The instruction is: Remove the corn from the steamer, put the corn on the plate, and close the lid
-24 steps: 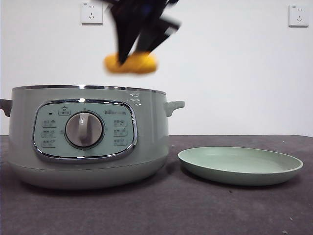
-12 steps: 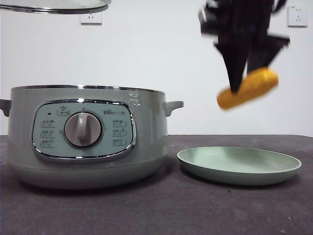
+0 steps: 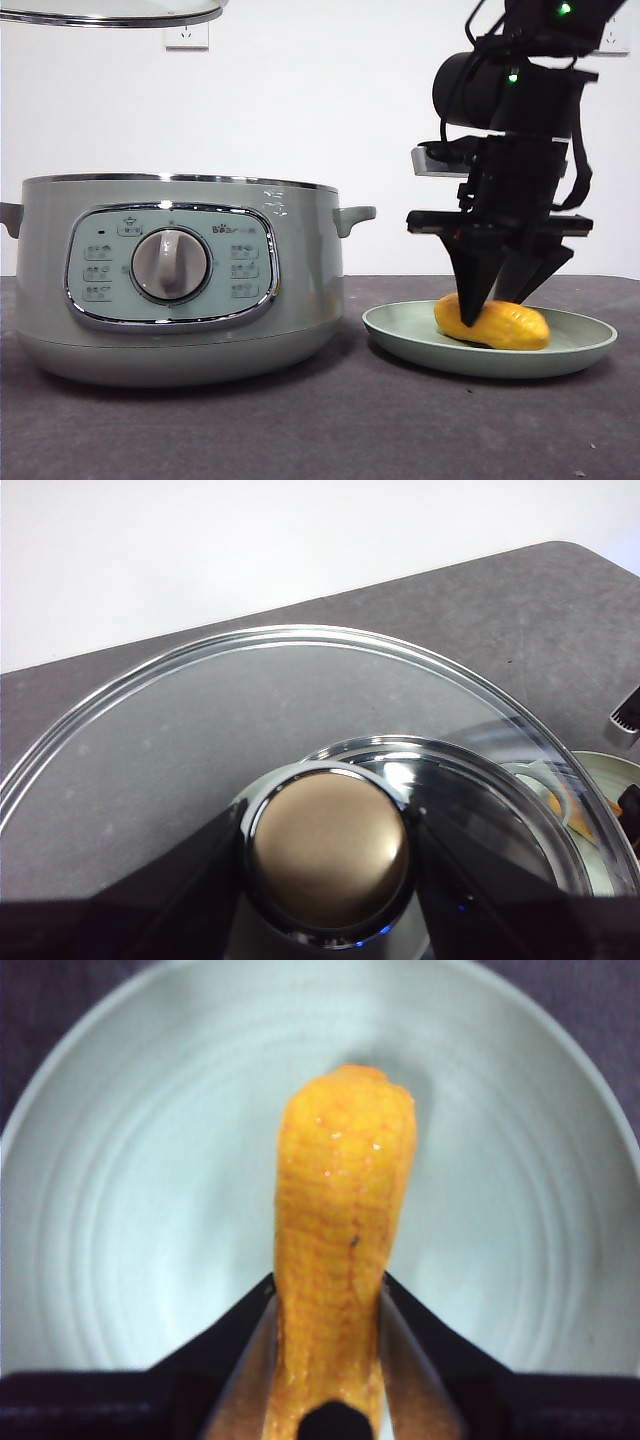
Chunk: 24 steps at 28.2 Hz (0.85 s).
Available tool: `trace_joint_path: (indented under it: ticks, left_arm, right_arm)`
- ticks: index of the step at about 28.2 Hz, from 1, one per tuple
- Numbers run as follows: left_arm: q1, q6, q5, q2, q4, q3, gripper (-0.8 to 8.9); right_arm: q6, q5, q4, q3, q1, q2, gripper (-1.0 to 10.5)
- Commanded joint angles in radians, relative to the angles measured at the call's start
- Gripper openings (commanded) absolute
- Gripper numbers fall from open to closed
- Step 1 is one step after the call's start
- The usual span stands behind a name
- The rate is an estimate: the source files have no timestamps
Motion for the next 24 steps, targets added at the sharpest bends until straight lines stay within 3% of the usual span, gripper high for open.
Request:
trace_joint_path:
  ticks: [1, 8, 15, 24]
  left_arm:
    - [-0.001, -0.007, -0.002, -0.011, 0.051, 0.01, -0.09]
    - [-0.001, -0.007, -0.002, -0.007, 0.05, 0.01, -0.09]
    - [-0.001, -0.008, 0.025, 0.026, 0.056, 0.01, -0.09]
    - [-0.002, -0.018, 0.115, 0.153, 0.113, 0.01, -0.09]
  right_arm:
    - [0.013, 0.0, 0.028, -0.041, 0.0, 0.01, 0.1]
    - [0.023, 0.001, 0.03, -0.044, 0.0, 0.01, 2.9]
    - [0.035, -0.001, 0.032, -0.044, 0.0, -0.045, 2.9]
    - [0.048, -0.008, -0.039, -0.044, 0.0, -0.32, 2.9]
